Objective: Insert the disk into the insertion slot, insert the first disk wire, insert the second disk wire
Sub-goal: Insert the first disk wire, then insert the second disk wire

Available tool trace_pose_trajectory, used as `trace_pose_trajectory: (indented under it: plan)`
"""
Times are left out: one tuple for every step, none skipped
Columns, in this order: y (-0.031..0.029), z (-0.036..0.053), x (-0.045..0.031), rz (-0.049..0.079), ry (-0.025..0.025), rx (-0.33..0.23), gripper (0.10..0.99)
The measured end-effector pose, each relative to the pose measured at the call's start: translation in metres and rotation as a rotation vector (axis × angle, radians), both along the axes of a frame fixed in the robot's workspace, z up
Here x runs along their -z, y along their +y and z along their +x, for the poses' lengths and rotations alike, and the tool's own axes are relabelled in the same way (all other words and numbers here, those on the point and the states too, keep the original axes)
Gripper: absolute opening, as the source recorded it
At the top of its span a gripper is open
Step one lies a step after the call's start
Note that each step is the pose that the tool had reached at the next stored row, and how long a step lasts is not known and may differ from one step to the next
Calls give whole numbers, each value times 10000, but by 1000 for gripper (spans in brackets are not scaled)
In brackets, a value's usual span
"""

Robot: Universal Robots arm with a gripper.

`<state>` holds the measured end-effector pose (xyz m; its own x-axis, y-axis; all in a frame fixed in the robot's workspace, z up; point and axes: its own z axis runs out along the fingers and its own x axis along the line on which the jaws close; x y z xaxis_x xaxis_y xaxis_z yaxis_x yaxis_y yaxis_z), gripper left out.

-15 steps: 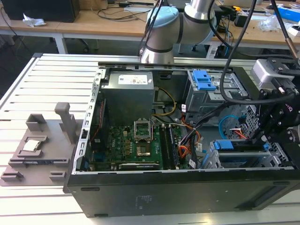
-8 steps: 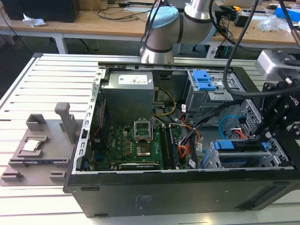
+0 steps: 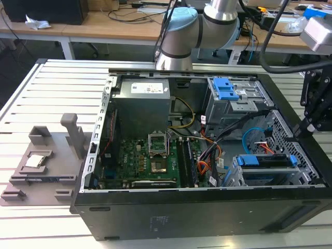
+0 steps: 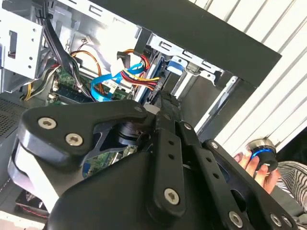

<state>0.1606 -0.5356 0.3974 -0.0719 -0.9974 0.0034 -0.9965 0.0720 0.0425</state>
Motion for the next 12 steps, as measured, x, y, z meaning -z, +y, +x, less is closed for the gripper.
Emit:
trace_pose_trajectory:
  plan:
    - [0,0,-3,-4,0,0,106]
    - [0,0,-3,-3,0,0,106]
    - [0,0,-4,-3,-1,0,106]
    - [0,0,-6,-5,0,0,106]
    - [0,0,-7,-3,0,0,106]
    - [0,0,-8,-4,0,0,106]
    - [0,0,-9,-4,0,0,106]
    - [0,0,-11,-5,0,0,106]
    - [0,0,-12,-3,0,0,106]
    - [0,0,-12,-4,0,0,106]
    - [0,0,-14,-3,0,0,106]
    - [0,0,-17,-4,-1,0,169]
